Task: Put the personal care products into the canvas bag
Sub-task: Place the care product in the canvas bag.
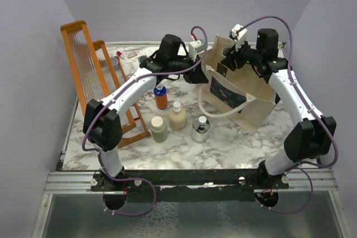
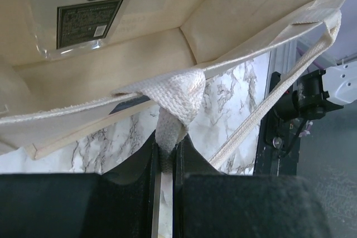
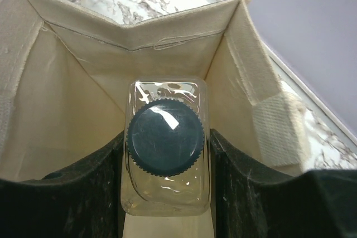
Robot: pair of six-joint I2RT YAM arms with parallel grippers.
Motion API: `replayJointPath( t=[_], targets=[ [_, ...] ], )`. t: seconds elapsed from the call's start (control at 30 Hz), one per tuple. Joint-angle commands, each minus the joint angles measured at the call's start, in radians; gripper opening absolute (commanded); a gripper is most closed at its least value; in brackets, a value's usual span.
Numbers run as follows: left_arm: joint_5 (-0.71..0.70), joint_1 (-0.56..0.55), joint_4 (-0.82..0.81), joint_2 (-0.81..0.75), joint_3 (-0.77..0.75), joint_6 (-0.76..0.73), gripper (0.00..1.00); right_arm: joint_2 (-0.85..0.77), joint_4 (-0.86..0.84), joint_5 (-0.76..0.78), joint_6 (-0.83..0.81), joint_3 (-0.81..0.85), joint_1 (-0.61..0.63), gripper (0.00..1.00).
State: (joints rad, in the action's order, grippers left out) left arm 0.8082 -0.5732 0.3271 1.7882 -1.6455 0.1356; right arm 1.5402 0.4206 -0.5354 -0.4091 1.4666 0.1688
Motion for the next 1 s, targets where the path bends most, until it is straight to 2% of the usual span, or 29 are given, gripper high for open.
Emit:
replayJointPath(
  t=[0.0,0.43,0.97],
  targets=[
    [0.045,0.014,-0.011,0.017,-0.039,0.025,0.0,0.011,-0.219,-0.104,-0.024,0.002,-0.003,0.01],
    [0.081,0.018,0.002,0.005,-0.022,-0.009,0.0,0.1,-0.349,-0.058,-0.102,-0.034,-0.004,0.01],
    [0.036,0.022,0.033,-0.004,-0.013,-0.05,0.0,0.168,-0.345,-0.03,-0.159,-0.055,-0.034,0.01]
  ],
)
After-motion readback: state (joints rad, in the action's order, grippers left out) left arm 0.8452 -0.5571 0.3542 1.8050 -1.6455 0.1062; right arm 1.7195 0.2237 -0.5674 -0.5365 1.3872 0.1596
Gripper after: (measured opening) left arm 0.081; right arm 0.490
